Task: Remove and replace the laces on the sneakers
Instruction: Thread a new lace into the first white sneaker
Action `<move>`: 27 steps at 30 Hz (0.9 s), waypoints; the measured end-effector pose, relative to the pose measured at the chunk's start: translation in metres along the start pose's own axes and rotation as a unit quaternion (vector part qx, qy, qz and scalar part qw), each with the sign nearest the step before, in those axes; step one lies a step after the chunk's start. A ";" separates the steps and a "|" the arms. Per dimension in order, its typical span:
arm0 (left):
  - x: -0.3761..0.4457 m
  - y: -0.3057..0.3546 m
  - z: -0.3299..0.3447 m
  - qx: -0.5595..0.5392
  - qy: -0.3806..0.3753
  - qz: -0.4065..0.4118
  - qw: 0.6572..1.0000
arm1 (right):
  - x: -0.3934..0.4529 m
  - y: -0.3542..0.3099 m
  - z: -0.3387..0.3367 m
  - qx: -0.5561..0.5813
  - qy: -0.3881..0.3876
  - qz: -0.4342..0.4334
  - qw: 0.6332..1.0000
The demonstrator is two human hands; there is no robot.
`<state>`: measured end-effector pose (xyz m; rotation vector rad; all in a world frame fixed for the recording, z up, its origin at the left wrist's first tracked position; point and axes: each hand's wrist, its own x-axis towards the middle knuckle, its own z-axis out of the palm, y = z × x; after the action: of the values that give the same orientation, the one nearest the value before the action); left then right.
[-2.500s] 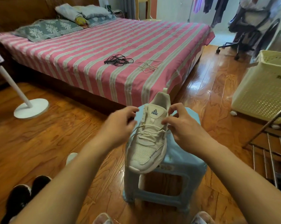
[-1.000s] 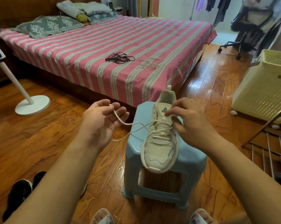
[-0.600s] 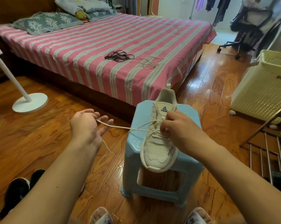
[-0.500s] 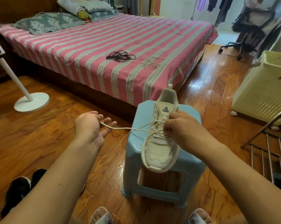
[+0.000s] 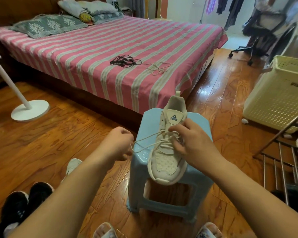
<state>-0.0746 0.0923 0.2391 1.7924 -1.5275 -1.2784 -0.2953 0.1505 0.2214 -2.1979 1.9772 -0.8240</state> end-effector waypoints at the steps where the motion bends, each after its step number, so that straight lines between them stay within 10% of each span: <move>1: 0.001 -0.002 0.003 0.101 0.002 0.036 0.994 | 0.001 0.001 0.000 -0.014 -0.008 -0.023 1.000; 7: 0.001 0.003 0.033 0.167 -0.011 0.305 0.938 | 0.009 -0.012 0.001 0.097 0.047 0.094 0.990; 14: 0.017 0.017 0.067 0.149 0.009 0.356 0.922 | 0.010 -0.012 -0.025 0.603 -0.044 0.285 0.744; 19: 0.012 0.023 0.041 0.279 0.282 0.451 0.799 | 0.006 -0.002 -0.013 0.230 -0.057 0.210 0.948; 22: 0.017 0.021 0.026 0.245 0.258 0.354 0.865 | 0.007 0.006 -0.009 0.204 -0.009 0.245 0.948; 24: 0.018 0.022 0.024 0.019 0.172 0.244 0.954 | 0.010 0.009 -0.007 0.197 0.013 0.271 0.942; 27: -0.001 0.040 0.023 -0.336 0.035 0.137 0.931 | 0.012 0.007 -0.005 0.185 -0.007 0.286 0.940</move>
<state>-0.1147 0.0871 0.2610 1.1277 -1.0633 -1.3570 -0.3037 0.1396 0.2264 -1.3189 2.0726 -0.9686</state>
